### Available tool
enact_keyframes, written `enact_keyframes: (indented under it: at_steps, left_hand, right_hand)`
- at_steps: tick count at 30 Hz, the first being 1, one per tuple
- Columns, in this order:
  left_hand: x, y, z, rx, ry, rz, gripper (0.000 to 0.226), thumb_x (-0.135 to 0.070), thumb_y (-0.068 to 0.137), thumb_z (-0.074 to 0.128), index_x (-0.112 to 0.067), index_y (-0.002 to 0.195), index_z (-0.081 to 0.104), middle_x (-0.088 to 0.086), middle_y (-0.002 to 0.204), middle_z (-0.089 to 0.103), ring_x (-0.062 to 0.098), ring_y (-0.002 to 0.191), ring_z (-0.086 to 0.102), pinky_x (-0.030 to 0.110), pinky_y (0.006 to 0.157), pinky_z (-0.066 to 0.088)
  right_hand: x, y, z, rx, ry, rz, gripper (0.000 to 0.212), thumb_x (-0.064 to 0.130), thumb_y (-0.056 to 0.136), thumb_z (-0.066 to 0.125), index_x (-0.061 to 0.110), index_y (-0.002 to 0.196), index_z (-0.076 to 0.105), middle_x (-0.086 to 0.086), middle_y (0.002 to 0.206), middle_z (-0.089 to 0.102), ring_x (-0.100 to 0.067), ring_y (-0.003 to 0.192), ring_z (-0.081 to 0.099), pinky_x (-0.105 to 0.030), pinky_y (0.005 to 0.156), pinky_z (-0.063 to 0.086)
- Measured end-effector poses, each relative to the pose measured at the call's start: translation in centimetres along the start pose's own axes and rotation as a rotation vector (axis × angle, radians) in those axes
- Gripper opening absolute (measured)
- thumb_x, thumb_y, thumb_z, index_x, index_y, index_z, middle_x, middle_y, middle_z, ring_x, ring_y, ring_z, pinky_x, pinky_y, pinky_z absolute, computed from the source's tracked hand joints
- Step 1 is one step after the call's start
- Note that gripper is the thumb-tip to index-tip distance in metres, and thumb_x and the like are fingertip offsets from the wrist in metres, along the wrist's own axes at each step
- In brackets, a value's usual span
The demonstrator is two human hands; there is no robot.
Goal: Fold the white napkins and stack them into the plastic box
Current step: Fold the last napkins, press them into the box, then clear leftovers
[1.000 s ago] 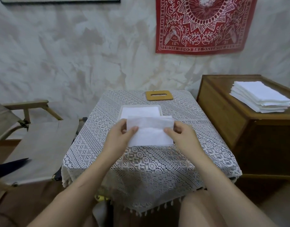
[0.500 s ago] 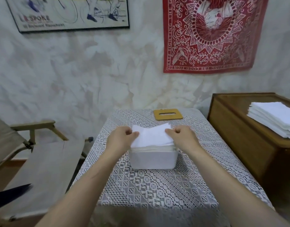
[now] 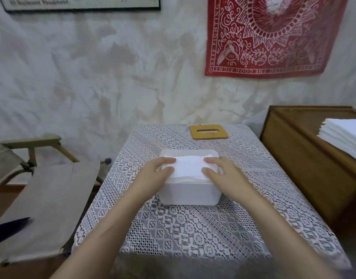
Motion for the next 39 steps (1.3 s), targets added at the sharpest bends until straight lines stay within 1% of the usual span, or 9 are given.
enact_keyframes:
  at_steps: [4, 13, 16, 18, 23, 27, 30, 34, 39]
  left_hand:
    - [-0.1, -0.8, 0.5, -0.02, -0.033, -0.005, 0.032, -0.027, 0.099, 0.06, -0.042, 0.126, 0.068, -0.01, 0.134, 0.048, 0.018, 0.123, 0.05, 0.04, 0.104, 0.043]
    - [-0.7, -1.9, 2.1, -0.006, 0.033, 0.005, 0.029, -0.035, 0.1, 0.058, -0.047, 0.125, 0.063, -0.014, 0.139, 0.048, 0.012, 0.12, 0.052, 0.036, 0.094, 0.047]
    - [-1.3, -1.0, 1.1, -0.002, 0.015, 0.018, 0.028, -0.037, 0.101, 0.059, -0.042, 0.128, 0.064, -0.024, 0.139, 0.038, 0.012, 0.116, 0.055, 0.031, 0.08, 0.049]
    - [-2.3, 1.1, -0.1, -0.052, 0.012, 0.052, 0.028, -0.037, 0.102, 0.058, -0.038, 0.129, 0.064, -0.023, 0.131, 0.043, 0.008, 0.108, 0.059, 0.03, 0.08, 0.049]
    - [-4.3, 9.5, -1.1, -0.147, 0.175, 0.076, 0.031, -0.042, 0.102, 0.056, -0.039, 0.132, 0.065, -0.01, 0.123, 0.068, 0.015, 0.115, 0.064, 0.038, 0.097, 0.049]
    - [-4.4, 16.0, 1.4, -0.09, 0.446, 0.101, 0.035, -0.04, 0.102, 0.056, -0.033, 0.136, 0.063, -0.003, 0.12, 0.068, 0.009, 0.081, 0.064, 0.03, 0.079, 0.045]
    - [-3.4, 20.3, 3.2, -0.034, 0.571, 0.12, 0.038, -0.045, 0.101, 0.056, -0.034, 0.137, 0.062, -0.001, 0.135, 0.067, 0.016, 0.083, 0.064, 0.035, 0.086, 0.052]
    - [-3.0, 24.6, 5.5, 0.001, 0.675, 0.153, 0.04, -0.047, 0.101, 0.055, -0.034, 0.138, 0.06, -0.001, 0.137, 0.066, 0.016, 0.08, 0.06, 0.034, 0.085, 0.053]
    - [-2.8, 28.2, 8.4, 0.03, 0.755, 0.173, 0.041, -0.046, 0.102, 0.054, -0.032, 0.139, 0.059, 0.001, 0.122, 0.072, 0.014, 0.074, 0.064, 0.029, 0.073, 0.053]
  right_hand:
    - [-0.2, -1.3, 0.2, -0.056, 0.086, 0.0, 0.043, 0.043, 0.098, 0.06, 0.039, 0.14, 0.056, 0.007, 0.147, 0.054, -0.009, 0.113, 0.047, -0.034, 0.095, 0.042]
    - [-1.5, -2.0, -1.2, -0.048, 0.082, 0.002, 0.041, 0.043, 0.099, 0.059, 0.038, 0.139, 0.058, 0.014, 0.143, 0.055, -0.005, 0.116, 0.047, -0.03, 0.09, 0.038]
    - [-2.0, -1.3, -1.6, -0.048, 0.189, 0.008, 0.039, 0.056, 0.095, 0.059, 0.042, 0.131, 0.063, 0.023, 0.133, 0.058, -0.006, 0.114, 0.056, -0.035, 0.092, 0.048]
    - [-2.3, 0.2, -2.7, -0.11, 0.221, 0.007, 0.032, 0.06, 0.095, 0.056, 0.043, 0.12, 0.066, 0.027, 0.122, 0.064, -0.004, 0.11, 0.062, -0.039, 0.094, 0.053]
    - [-3.2, 6.9, -5.7, -0.232, 0.078, 0.018, 0.024, 0.046, 0.101, 0.055, 0.037, 0.117, 0.069, 0.02, 0.109, 0.07, -0.006, 0.104, 0.065, -0.028, 0.083, 0.048]
    - [-4.3, 12.4, -6.3, -0.237, -0.124, 0.022, 0.03, 0.044, 0.102, 0.053, 0.032, 0.125, 0.068, 0.008, 0.123, 0.071, -0.017, 0.105, 0.067, -0.036, 0.09, 0.051]
    - [-4.8, 15.7, -6.1, -0.204, -0.232, 0.01, 0.034, 0.043, 0.103, 0.052, 0.029, 0.132, 0.065, 0.004, 0.124, 0.071, -0.022, 0.105, 0.066, -0.035, 0.083, 0.05]
    - [-6.1, 19.5, -5.5, -0.191, -0.311, 0.008, 0.036, 0.042, 0.104, 0.051, 0.029, 0.134, 0.063, 0.0, 0.122, 0.071, -0.024, 0.102, 0.067, -0.037, 0.084, 0.052]
    - [-7.9, 24.1, -4.9, -0.16, -0.394, 0.017, 0.035, 0.037, 0.103, 0.051, 0.028, 0.135, 0.062, -0.002, 0.121, 0.07, -0.026, 0.105, 0.065, -0.038, 0.082, 0.052]
Point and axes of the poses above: each hand's wrist, its own y-axis towards the middle knuckle, its own z-axis out of the palm, x = y × z, the point moved 3 cm from there along y, towards the middle knuckle
